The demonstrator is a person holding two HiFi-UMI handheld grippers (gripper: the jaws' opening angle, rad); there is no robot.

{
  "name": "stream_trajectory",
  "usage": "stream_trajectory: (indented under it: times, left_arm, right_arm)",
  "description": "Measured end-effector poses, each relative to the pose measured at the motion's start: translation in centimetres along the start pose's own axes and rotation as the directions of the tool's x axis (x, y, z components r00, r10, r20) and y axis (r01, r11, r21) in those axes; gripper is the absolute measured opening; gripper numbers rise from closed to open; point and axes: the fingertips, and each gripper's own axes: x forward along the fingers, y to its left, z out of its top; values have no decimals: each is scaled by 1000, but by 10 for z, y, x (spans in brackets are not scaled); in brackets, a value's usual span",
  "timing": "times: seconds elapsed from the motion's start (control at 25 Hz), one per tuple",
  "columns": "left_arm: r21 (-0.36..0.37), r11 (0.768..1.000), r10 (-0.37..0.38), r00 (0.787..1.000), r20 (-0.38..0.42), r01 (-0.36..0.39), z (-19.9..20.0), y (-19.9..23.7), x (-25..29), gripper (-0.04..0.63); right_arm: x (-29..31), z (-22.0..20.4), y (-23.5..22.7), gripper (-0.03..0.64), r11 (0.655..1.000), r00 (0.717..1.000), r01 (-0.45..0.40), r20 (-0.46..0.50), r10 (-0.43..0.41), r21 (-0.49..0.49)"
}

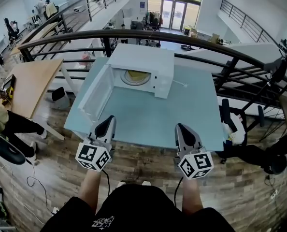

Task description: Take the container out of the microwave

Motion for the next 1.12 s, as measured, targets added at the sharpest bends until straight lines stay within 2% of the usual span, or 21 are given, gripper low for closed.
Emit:
stream_trajectory:
  times: [0.52, 1.12]
  left_arm:
    - [8, 999, 34, 999, -4, -34, -8, -43, 1, 8]
    - [11, 997, 73, 997, -31, -73, -16, -54, -3, 8]
  right_arm:
    - [-24, -9, -19, 6, 997, 997, -79, -7, 79, 27]
    - [-29, -21, -22, 6, 991, 991, -129, -38, 130, 37]
